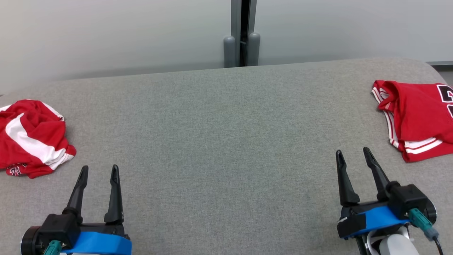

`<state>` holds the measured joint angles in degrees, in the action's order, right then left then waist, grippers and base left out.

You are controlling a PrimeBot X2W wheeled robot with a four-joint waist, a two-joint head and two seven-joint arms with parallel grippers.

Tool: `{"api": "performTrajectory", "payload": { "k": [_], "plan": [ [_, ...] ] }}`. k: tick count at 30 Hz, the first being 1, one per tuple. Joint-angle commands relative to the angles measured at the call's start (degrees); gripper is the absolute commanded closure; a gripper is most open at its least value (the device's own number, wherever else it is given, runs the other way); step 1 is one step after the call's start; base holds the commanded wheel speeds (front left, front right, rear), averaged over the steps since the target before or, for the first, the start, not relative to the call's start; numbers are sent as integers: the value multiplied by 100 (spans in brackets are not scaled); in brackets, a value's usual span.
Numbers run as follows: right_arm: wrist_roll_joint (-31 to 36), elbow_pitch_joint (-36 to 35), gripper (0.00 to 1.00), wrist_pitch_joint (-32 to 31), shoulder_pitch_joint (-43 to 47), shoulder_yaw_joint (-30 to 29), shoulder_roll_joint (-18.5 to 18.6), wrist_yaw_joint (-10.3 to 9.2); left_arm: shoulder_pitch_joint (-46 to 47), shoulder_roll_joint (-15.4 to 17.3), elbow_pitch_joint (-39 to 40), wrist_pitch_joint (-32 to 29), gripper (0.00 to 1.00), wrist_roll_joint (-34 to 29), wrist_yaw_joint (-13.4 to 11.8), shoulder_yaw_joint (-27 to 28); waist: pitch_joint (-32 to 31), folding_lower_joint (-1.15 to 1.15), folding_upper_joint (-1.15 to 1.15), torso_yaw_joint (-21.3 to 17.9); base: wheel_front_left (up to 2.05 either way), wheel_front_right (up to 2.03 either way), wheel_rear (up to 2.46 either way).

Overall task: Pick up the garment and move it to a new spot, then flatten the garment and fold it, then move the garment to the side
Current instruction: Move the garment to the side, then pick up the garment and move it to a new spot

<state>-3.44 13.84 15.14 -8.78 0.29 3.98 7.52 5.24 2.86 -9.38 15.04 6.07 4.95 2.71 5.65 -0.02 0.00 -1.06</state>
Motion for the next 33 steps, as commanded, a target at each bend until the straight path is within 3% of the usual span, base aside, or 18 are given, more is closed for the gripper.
{"api": "performTrajectory", "payload": {
  "k": [1,25,33],
  "plan": [
    [-22,-62,0,-2,115,3,-39,-7,-83,14,-3,18,0,-2,-13,18,-32,2,0,-17,0,0,0],
    [-121,-205,0,-3,595,-83,-120,-6,-287,15,-41,18,0,-5,-100,77,-234,2,0,114,0,0,0],
    [-145,-260,0,-3,498,25,-120,-6,-165,14,11,18,0,-54,-125,204,-138,2,0,597,0,0,0]
  ]
}}
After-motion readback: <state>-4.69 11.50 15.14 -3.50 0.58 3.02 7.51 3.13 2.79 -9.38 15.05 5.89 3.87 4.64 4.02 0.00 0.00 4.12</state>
